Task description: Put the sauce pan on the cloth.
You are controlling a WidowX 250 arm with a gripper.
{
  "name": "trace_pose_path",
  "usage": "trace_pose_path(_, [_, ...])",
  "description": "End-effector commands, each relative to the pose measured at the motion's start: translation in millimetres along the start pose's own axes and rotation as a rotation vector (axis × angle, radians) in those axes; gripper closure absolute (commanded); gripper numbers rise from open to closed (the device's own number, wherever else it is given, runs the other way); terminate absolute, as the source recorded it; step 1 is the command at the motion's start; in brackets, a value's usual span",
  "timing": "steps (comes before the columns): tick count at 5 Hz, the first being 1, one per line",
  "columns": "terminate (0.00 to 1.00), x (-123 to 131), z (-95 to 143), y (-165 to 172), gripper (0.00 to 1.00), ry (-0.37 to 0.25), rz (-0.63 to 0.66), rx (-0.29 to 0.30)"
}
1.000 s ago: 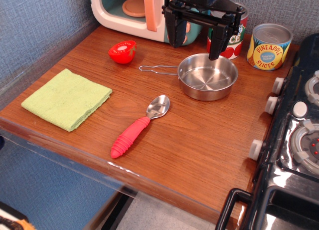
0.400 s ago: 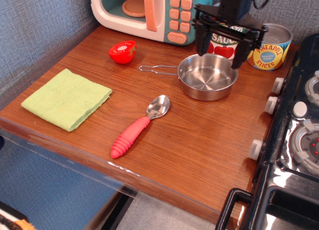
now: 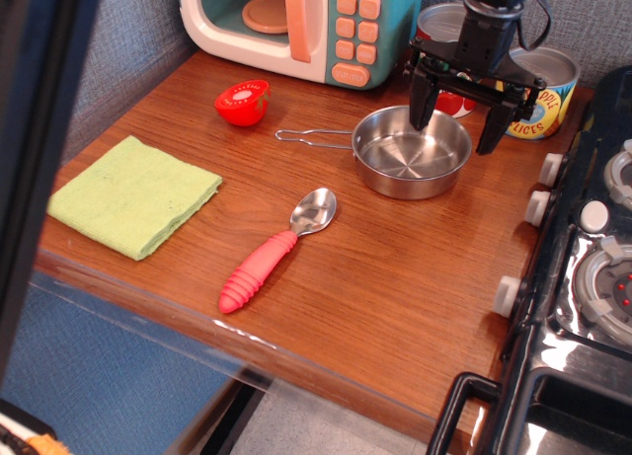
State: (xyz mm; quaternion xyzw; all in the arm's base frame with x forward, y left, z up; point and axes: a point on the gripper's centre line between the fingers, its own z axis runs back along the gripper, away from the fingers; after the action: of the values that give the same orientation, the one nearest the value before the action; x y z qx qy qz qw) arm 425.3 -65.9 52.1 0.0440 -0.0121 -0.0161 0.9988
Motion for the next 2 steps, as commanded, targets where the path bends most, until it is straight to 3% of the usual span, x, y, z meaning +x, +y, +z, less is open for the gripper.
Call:
trace_pose_path(1, [0.00,1.5,-15.0,-16.0,0.00,-0.024,0.051,-0.052])
trace_pose_path(2, [0.00,3.0,-25.0,-17.9,1.00,-0.056,0.053,-0.048])
